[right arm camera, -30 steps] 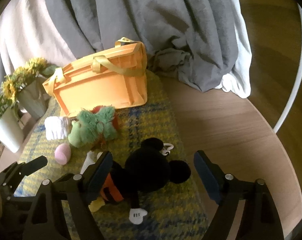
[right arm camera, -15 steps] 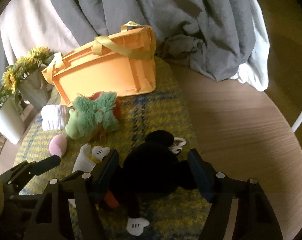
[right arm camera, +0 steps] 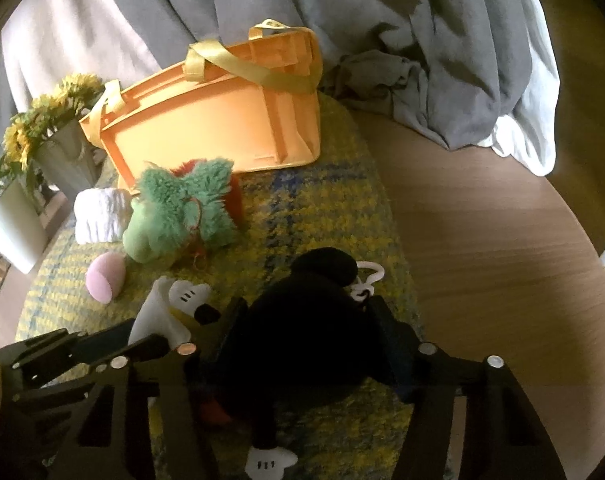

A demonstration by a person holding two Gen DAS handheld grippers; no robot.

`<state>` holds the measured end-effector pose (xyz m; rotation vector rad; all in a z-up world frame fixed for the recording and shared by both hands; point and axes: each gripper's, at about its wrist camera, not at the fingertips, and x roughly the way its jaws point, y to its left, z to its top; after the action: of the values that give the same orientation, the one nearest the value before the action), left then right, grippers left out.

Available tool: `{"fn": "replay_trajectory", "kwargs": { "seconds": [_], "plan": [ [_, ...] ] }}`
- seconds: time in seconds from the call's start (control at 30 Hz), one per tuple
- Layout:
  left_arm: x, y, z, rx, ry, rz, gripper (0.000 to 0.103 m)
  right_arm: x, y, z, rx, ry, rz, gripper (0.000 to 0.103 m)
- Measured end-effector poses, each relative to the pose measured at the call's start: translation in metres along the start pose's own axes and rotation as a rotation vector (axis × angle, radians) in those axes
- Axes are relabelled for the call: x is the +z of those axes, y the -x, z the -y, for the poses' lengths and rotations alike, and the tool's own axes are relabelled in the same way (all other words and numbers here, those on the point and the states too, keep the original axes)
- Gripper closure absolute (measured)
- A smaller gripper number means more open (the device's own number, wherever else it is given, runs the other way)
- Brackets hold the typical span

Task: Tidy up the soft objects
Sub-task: 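Grasp the white cloth with the left gripper while the right gripper grasps the Mickey plush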

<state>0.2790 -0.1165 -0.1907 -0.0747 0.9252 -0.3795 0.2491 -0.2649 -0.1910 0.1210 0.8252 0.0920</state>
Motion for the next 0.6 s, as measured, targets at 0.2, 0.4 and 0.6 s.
{"fn": "replay_trajectory", "kwargs": {
  "seconds": [0.2, 0.4, 0.6],
  "plan": [
    [0.001, 0.016, 0.001, 0.038, -0.023, 0.046, 0.087, 0.001, 0.006, 0.002, -0.003, -0.018, 0.004, 0.047],
    [0.006, 0.038, 0.001, 0.073, -0.038, 0.1, 0.087, 0.003, 0.017, 0.003, -0.017, -0.044, 0.023, 0.047],
    [0.013, 0.061, 0.001, 0.08, -0.04, 0.148, 0.087, 0.008, 0.034, -0.004, -0.016, -0.044, 0.06, 0.047]
  ]
}}
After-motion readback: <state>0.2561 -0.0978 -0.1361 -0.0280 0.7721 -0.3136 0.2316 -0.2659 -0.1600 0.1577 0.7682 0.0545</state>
